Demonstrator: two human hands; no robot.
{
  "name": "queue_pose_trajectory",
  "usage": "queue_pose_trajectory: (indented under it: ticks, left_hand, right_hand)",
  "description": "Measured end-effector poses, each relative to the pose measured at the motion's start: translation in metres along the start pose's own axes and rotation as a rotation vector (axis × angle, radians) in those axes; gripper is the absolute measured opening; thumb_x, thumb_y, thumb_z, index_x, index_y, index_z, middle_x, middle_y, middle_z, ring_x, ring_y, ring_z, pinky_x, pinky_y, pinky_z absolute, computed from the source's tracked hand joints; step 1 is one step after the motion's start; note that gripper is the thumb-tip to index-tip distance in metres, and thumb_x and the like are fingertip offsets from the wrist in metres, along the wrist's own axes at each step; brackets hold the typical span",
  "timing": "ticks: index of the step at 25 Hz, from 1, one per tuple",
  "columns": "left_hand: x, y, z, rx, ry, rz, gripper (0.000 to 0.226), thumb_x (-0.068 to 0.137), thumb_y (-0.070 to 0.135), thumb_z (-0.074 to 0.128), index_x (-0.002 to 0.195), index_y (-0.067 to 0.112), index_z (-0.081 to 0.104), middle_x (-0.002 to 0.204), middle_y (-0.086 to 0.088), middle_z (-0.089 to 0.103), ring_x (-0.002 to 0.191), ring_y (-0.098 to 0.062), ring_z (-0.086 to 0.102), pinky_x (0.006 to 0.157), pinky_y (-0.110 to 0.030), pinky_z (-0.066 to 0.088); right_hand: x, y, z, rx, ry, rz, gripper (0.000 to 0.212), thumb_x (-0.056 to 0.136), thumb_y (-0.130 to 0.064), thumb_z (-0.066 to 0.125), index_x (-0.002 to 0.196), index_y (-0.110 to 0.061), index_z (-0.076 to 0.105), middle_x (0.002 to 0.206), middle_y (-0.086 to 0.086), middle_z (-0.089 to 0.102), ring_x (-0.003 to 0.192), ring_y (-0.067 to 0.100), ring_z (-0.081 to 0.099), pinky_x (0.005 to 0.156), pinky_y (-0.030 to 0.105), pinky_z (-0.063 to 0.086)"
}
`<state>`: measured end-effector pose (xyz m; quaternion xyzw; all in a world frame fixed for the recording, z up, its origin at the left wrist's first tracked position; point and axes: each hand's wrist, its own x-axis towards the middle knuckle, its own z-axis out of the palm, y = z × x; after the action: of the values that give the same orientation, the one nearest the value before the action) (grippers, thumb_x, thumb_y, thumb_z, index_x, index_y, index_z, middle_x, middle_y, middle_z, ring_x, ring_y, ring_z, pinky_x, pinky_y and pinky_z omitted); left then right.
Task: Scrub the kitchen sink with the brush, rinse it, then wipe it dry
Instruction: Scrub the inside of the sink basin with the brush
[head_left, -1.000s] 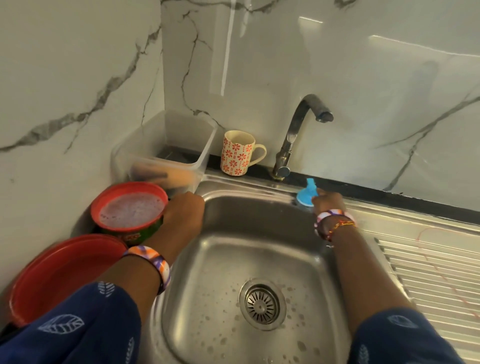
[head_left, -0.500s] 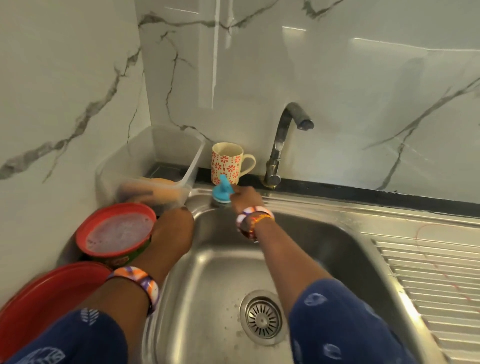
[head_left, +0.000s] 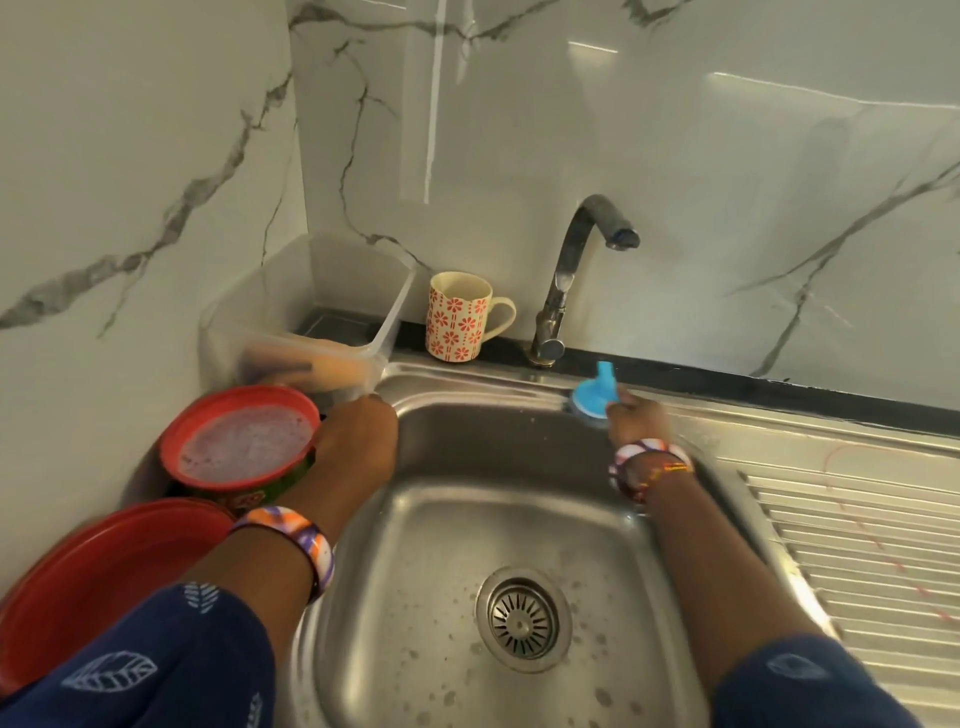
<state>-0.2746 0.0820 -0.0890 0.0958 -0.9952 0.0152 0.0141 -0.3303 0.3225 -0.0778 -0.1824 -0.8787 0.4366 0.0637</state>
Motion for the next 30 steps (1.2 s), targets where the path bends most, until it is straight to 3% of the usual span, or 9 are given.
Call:
queue_pose_trajectory:
  ticks: [3,6,9,12,16,19,24,27,30]
  left_hand:
    - [0.001,0.002,0.003,0.02,0.009,0.01,0.033,0.096,0.008,0.046,0.128,0.005,0.047,0.125,-0.011,0.057,0.115,-0.025,0.057,0.091,-0.029,0.047]
    - [0.003,-0.002,0.009,0.02,0.026,0.014,0.032,0.098,0.01,0.041,0.129,0.006,0.046,0.124,-0.01,0.058,0.113,-0.025,0.058,0.089,-0.031,0.046]
    - [0.005,-0.004,0.007,0.017,0.019,0.021,0.035,0.098,0.011,0.04,0.133,0.008,0.042,0.126,-0.009,0.057,0.114,-0.023,0.058,0.09,-0.03,0.046]
    - [0.005,-0.003,0.003,0.077,0.007,0.042,0.034,0.097,0.01,0.042,0.132,0.008,0.043,0.127,-0.008,0.057,0.116,-0.022,0.057,0.093,-0.029,0.046]
    - [0.005,-0.004,0.005,0.113,0.005,0.045,0.038,0.097,0.009,0.043,0.134,0.006,0.042,0.128,-0.01,0.056,0.119,-0.023,0.055,0.096,-0.029,0.044]
    - [0.002,-0.002,0.006,0.119,-0.003,0.045,0.039,0.097,0.009,0.043,0.136,0.006,0.041,0.129,-0.011,0.056,0.12,-0.024,0.054,0.098,-0.03,0.043]
    - [0.004,-0.001,0.007,0.081,0.008,0.022,0.038,0.097,0.008,0.045,0.134,0.005,0.042,0.128,-0.011,0.056,0.117,-0.024,0.055,0.093,-0.029,0.047]
    - [0.003,0.001,0.008,0.067,0.013,0.025,0.031,0.101,0.015,0.039,0.131,0.008,0.045,0.124,-0.008,0.058,0.113,-0.02,0.058,0.091,-0.027,0.047]
    - [0.007,-0.002,0.007,0.045,0.031,0.018,0.032,0.1,0.014,0.039,0.131,0.009,0.044,0.125,-0.007,0.057,0.114,-0.02,0.058,0.091,-0.026,0.047]
  right_hand:
    - [-0.03,-0.04,0.069,0.04,-0.213,-0.144,0.037,0.099,-0.013,0.039,0.132,-0.008,0.052,0.13,0.017,0.057,0.118,0.03,0.055,0.097,0.034,0.042]
    - [-0.055,-0.083,0.113,-0.151,-0.391,-0.381,0.041,0.098,-0.015,0.037,0.139,-0.014,0.042,0.137,0.015,0.05,0.124,0.031,0.049,0.101,0.037,0.04]
    - [-0.045,-0.092,0.108,-0.419,-0.357,-0.593,0.043,0.098,-0.019,0.036,0.14,-0.025,0.04,0.132,0.014,0.053,0.118,0.032,0.053,0.096,0.04,0.044]
    - [-0.019,-0.067,0.062,-0.694,-0.28,-0.728,0.043,0.1,-0.028,0.034,0.142,-0.038,0.035,0.128,0.011,0.057,0.111,0.031,0.058,0.086,0.035,0.046]
    - [0.002,-0.026,-0.007,-1.026,-0.192,-0.796,0.045,0.101,-0.033,0.033,0.144,-0.042,0.028,0.117,0.01,0.062,0.102,0.028,0.061,0.073,0.029,0.042]
    - [0.009,-0.01,-0.015,-1.175,-0.21,-0.886,0.049,0.1,-0.034,0.035,0.147,-0.039,0.021,0.1,0.008,0.061,0.095,0.027,0.062,0.068,0.031,0.04]
    - [-0.002,-0.039,0.045,-1.112,-0.234,-1.089,0.052,0.1,-0.032,0.034,0.148,-0.038,0.014,0.087,0.009,0.051,0.089,0.028,0.063,0.062,0.031,0.034]
    - [-0.015,-0.062,0.099,-1.037,-0.268,-1.162,0.05,0.101,-0.028,0.034,0.147,-0.038,0.019,0.102,0.012,0.059,0.094,0.03,0.062,0.063,0.03,0.035]
    - [-0.012,-0.058,0.105,-1.027,-0.303,-1.171,0.052,0.1,-0.024,0.035,0.147,-0.039,0.018,0.11,0.012,0.06,0.097,0.03,0.061,0.064,0.03,0.035]
